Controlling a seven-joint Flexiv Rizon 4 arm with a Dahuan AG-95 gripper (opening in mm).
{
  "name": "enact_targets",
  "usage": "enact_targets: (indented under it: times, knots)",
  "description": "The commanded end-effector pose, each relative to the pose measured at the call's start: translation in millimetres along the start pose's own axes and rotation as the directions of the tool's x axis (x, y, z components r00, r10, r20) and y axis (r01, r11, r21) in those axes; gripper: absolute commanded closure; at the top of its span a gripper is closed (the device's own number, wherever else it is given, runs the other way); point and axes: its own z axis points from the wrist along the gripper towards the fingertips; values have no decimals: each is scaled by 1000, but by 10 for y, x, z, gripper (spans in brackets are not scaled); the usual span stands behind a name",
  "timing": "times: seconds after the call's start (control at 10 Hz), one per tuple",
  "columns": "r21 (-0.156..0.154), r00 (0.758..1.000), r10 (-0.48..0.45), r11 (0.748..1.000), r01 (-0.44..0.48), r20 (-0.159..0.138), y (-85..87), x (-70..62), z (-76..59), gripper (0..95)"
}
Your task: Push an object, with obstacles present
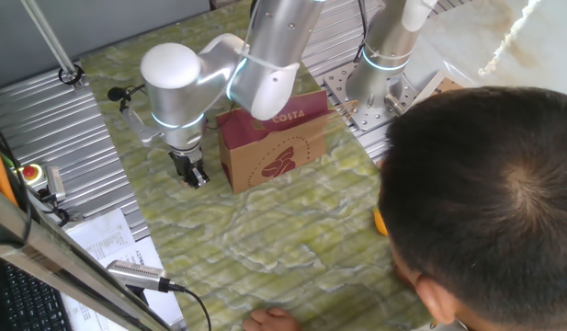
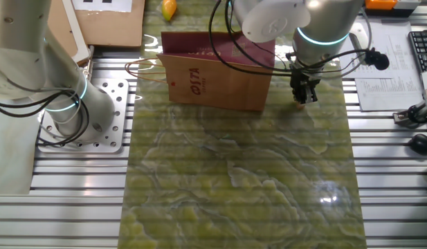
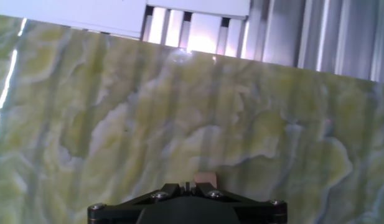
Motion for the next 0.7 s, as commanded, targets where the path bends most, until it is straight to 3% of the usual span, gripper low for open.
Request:
enact_targets:
  times: [0.1, 0.7]
  knots:
    - [6, 1000, 6, 1000, -6, 2, -12, -4, 6, 950]
    - [4, 1000, 4, 1000, -4, -9, -26, 2, 3, 950]
